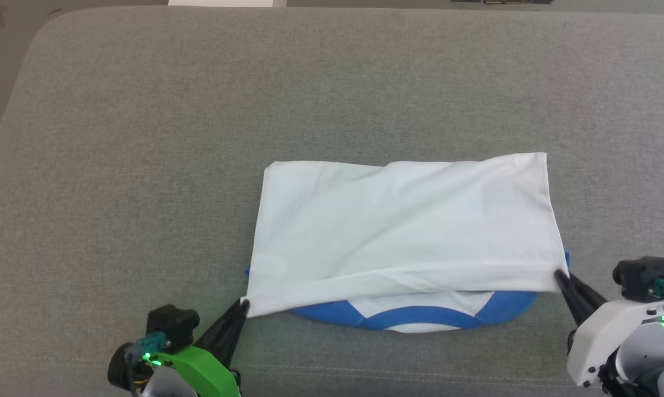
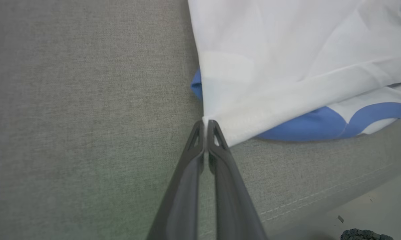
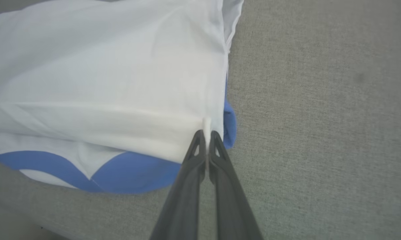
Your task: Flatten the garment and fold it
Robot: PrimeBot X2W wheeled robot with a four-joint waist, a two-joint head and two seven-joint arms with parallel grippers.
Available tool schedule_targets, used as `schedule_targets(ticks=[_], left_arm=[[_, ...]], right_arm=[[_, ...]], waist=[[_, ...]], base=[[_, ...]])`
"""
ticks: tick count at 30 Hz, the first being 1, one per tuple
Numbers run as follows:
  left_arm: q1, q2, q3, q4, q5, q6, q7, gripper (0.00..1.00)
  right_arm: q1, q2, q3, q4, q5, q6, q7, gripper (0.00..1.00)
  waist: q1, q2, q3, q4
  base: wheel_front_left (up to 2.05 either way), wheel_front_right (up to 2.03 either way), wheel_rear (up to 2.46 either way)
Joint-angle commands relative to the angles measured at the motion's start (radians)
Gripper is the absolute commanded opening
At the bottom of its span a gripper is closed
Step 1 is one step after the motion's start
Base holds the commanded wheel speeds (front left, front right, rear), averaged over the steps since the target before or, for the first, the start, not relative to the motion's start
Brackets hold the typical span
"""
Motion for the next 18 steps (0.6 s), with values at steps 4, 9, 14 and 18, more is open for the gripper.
schedule_targets(ticks=[4,9,14,18], left_arm=[[-0.022,-0.027,-0.016,0.058,0.007,-0.013,-0.014,0.00],[-0.043,-0.055,-0.016,0.109,-0.006,-0.012,-0.023,1.00],[-0.038,-0.079,0.034,0.112,-0.022,0.035,-0.100,1.00],[-0.030,-0.099,0.112,0.076,-0.014,0.095,-0.164,1.00]], right_arm=[[0.011,0.030,0.003,0.057,-0.008,-0.002,0.008,0.00],[0.003,0.061,0.002,0.102,-0.002,-0.002,0.027,1.00],[0.016,0.088,-0.044,0.076,-0.005,-0.002,0.016,1.00],[0.030,0.127,-0.090,0.010,0.002,-0.002,-0.026,1.00]], waist=[[0.0001,0.0000,0.004,-0.001],[0.0001,0.0000,0.000,-0.006],[0.0001,0.0000,-0.026,-0.005],[0.0001,0.0000,-0.054,0.001]], base=[[0.00,0.00,0.00],[0.00,0.00,0.00],[0.00,0.00,0.00],[0.00,0.00,0.00]])
